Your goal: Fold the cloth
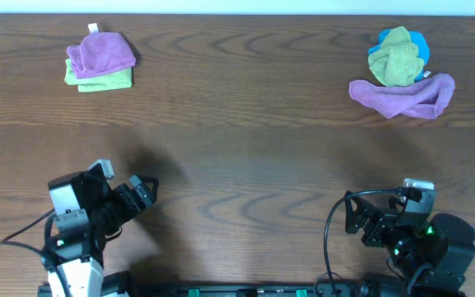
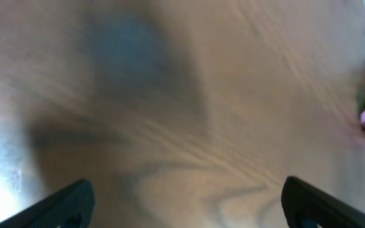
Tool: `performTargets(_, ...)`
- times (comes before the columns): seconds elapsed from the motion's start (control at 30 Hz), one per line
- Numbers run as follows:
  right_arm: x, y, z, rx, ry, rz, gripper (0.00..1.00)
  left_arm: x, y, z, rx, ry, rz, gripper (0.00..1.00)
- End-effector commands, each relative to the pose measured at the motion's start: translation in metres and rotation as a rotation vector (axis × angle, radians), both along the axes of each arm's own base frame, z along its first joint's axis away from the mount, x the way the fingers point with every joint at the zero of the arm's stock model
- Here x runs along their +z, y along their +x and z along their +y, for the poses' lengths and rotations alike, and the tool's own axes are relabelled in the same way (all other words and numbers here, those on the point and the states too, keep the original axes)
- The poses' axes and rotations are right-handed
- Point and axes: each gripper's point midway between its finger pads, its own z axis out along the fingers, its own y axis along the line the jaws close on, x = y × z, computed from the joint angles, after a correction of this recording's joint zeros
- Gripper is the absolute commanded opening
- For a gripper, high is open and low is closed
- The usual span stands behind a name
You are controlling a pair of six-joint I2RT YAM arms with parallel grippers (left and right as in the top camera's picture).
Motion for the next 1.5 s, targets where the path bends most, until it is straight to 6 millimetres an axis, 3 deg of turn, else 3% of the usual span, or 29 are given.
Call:
performTargets(0.0,0.000,-0.001,0.001,0.012,-0.005,-0.003,0.99,-0.005,0.005,-0.005,-0.039,-0.006,-0.064,0.95)
performTargets(0.23,0.000,-0.001,0.001,0.012,-0.005,-0.003,0.99,-0.031,0.010,0.020,0.011,0.210,-0.076,0.95)
performTargets(0.33,0.000,-0.001,0.001,0.012,-0.005,-0.003,0.99,-0.027,0.018,0.013,-0.026,0.270,-0.118,0.95)
performTargets(0.47,0.000,-0.001,0.001,0.012,-0.005,-0.003,0.99,-0.031,0.019,0.023,0.002,0.410,-0.099,0.95)
performTargets(0.67,0.000,-0.001,0.001,0.012,-0.005,-0.003,0.99,-0.034,0.017,0.016,-0.029,0.424,-0.087,0.95)
performTargets(0.97,0.000,-0.001,0.001,0.012,-0.005,-0.003,0.99,-0.050,-0.004,0.023,-0.042,0.463,0.017,0.95)
performTargets(1.17,0.000,-0.001,0.001,0.012,-0.004,-0.003,0.99,-0.030,-0.005,0.033,-0.068,0.603,-0.153,0.95)
performTargets(1.33,0.000,-0.001,0.001,0.012,-0.005,-0.003,0.99,-0.034,-0.014,0.034,-0.124,0.685,-0.248,0.95)
performTargets(1.47,0.000,-0.001,0.001,0.012,-0.004,-0.003,0.99,-0.021,-0.012,0.035,-0.178,0.780,-0.336,0.95)
